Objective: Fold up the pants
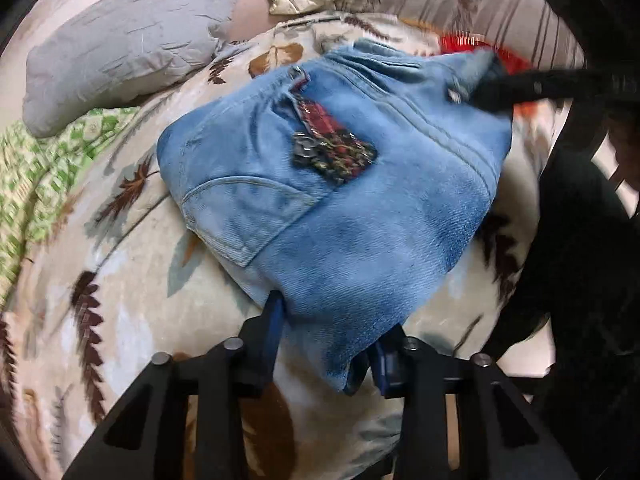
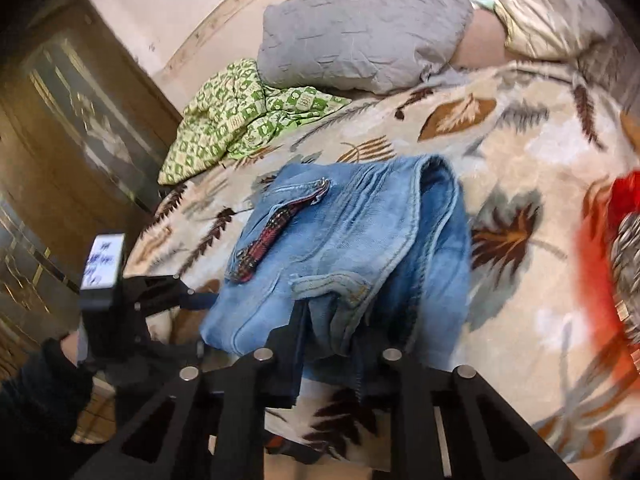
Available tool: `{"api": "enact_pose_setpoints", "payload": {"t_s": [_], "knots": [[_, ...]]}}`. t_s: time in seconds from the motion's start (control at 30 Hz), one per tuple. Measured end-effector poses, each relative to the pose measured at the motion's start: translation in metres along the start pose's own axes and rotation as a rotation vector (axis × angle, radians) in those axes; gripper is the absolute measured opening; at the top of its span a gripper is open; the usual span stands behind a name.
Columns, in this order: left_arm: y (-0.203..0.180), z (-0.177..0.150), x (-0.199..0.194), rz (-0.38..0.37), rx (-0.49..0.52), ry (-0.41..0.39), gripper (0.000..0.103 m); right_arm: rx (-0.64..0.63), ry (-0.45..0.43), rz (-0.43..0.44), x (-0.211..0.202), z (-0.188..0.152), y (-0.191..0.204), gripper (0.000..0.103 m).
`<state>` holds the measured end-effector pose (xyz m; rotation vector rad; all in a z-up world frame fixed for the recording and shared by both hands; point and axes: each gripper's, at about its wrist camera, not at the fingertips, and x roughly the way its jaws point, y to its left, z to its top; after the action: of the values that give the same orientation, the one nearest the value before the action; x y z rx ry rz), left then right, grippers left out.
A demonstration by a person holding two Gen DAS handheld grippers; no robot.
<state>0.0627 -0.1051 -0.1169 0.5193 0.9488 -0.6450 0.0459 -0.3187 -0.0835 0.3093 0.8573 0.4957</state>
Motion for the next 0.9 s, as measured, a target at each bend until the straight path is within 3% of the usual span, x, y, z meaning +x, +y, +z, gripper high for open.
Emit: {"api": "enact_pose_setpoints", "payload": {"t_s": [0.13, 0.2, 0.27, 0.37, 0.47, 0.5, 0.6, 0.83, 0.87, 0.9], "knots": [[0.008, -0.008, 0.015, -0.012, -0.033, 0.049, 0.033, -0.026, 0.038, -0.118, 0.005, -0.003, -0.019, 0.010], [0.008, -0.010, 0.018, -0.004, -0.037, 0.037, 0.034, 0.055, 0.066, -0.044, 0.014, -0.009, -0.039, 0.010], [0.009, -0.011, 0.016, 0.002, -0.046, 0.039, 0.040, 0.032, 0.040, -0.029, 0.008, -0.010, -0.033, 0.010], [0.013, -0.016, 0.005, -0.026, -0.080, 0.025, 0.058, 0.009, 0.009, 0.025, -0.009, -0.007, -0.027, 0.012], [0.016, -0.021, -0.014, -0.026, -0.095, -0.053, 0.072, -0.088, 0.008, 0.010, -0.027, -0.008, -0.012, 0.019], [0.017, -0.021, -0.016, -0.016, -0.101, -0.061, 0.073, -0.129, 0.031, 0.007, -0.028, -0.011, -0.007, 0.027], [0.015, -0.020, -0.010, 0.003, -0.119, -0.057, 0.073, -0.187, 0.087, -0.024, -0.016, -0.022, 0.003, 0.065], [0.007, -0.021, 0.005, 0.060, -0.110, -0.027, 0.073, -0.281, 0.111, -0.049, 0.012, -0.027, 0.019, 0.060], [0.008, -0.020, 0.006, 0.060, -0.112, -0.026, 0.073, -0.300, 0.118, -0.062, 0.017, -0.027, 0.020, 0.052], [0.008, -0.020, 0.007, 0.058, -0.113, -0.021, 0.073, -0.314, 0.131, -0.078, 0.023, -0.027, 0.021, 0.026]]}}
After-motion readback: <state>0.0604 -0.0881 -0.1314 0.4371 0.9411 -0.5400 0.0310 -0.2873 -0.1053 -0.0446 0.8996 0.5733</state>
